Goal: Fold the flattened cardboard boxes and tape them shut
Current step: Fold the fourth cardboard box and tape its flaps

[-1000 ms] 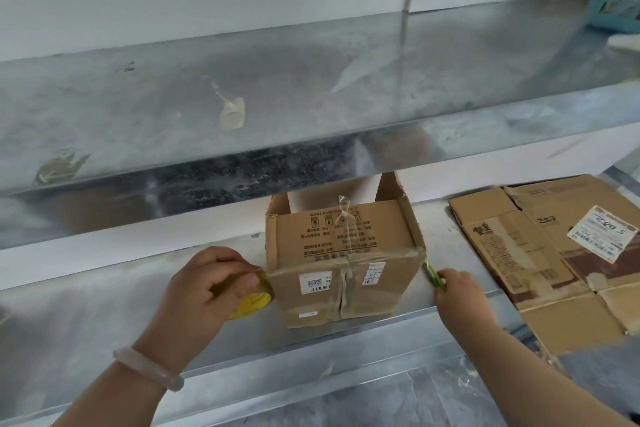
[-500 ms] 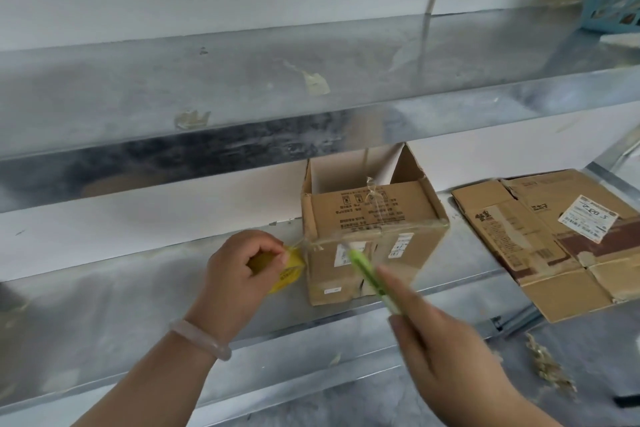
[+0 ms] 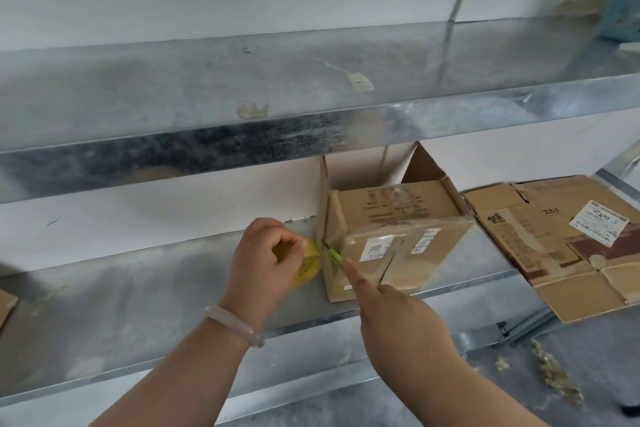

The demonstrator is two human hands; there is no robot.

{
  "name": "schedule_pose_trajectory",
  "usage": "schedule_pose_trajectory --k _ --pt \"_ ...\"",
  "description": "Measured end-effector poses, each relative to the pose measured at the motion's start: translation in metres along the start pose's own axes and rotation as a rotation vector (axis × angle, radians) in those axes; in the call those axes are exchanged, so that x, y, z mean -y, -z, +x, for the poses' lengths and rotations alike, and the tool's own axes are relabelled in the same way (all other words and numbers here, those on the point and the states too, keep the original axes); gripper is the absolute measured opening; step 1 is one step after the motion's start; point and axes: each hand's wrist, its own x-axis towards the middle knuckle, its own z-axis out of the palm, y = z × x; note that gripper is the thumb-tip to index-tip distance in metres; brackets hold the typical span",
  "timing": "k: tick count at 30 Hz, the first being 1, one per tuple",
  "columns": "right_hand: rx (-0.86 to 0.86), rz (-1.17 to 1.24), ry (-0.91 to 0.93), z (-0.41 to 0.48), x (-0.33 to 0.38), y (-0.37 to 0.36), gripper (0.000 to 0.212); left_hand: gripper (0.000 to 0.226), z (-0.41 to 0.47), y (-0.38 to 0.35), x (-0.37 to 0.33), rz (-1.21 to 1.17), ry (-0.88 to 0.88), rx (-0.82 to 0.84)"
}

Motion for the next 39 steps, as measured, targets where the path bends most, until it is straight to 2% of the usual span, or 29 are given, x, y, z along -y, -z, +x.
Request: schedule_pose_trajectory --k 3,6,8,10,12,14,16,19,21,24,27,30,32,35,37,39 --pt "-0.004 0.013 0.031 0.000 -0.013 -0.001 0.076 0.008 0.006 0.008 0.009 0.028 -0.018 -0.047" --pt "-0.131 -0.008 0.272 -0.008 -0.020 0.005 0.080 0.005 0.008 0.008 0.023 0.105 -0.050 -0.048" --pt "-0.302 0.010 0.448 -0.016 -0.033 -0.002 0.086 0.005 0.009 0.001 0.035 0.169 -0.060 -0.033" --pt "-0.428 0.087 0.551 -0.022 -0.053 -0.008 0.078 0.008 0.008 -0.008 0.050 0.251 -0.074 0.004" --pt "-0.585 0.205 0.501 -0.028 -0.078 -0.007 0.056 0.011 0.004 -0.017 0.066 0.342 -0.061 0.045" --pt "-0.692 0.340 0.292 -0.034 -0.104 -0.002 0.040 0.014 -0.003 -0.026 0.082 0.389 -0.009 0.049" --pt "-0.712 0.506 0.009 -0.037 -0.130 0.003 0.052 0.013 -0.014 -0.037 0.094 0.417 0.002 0.055" --pt "-0.668 0.598 -0.319 -0.027 -0.167 -0.003 0.047 0.004 -0.038 -0.052 0.100 0.425 -0.022 0.096" --pt "-0.544 0.542 -0.401 -0.007 -0.191 -0.012 0.039 0.008 -0.053 -0.059 0.101 0.385 0.008 0.138" --pt "-0.286 0.474 -0.470 0.033 -0.217 -0.024 0.038 0.005 -0.057 -0.061 0.101 0.339 0.026 0.132" --pt "-0.082 0.288 -0.463 0.071 -0.231 -0.035 0.034 0.029 -0.051 -0.057 0.098 0.293 0.064 0.123" --pt "0.106 0.021 -0.386 0.094 -0.241 -0.044 0.032 0.031 -0.052 -0.058 0.094 0.353 0.057 0.169" --pt "0.131 -0.074 -0.334 0.099 -0.244 -0.046 0.033 0.030 -0.053 -0.059 0.092 0.390 0.047 0.220" --pt "0.088 -0.097 -0.289 0.094 -0.246 -0.042 0.041 0.011 -0.051 -0.057 0.091 0.409 0.126 0.262" --pt "-0.037 0.130 -0.298 0.088 -0.244 -0.033 0.048 0.036 -0.051 -0.057 0.087 0.361 0.216 0.252" --pt "-0.174 0.439 -0.257 0.078 -0.235 -0.016 0.048 0.053 -0.050 -0.058 0.070 0.253 0.288 0.152"
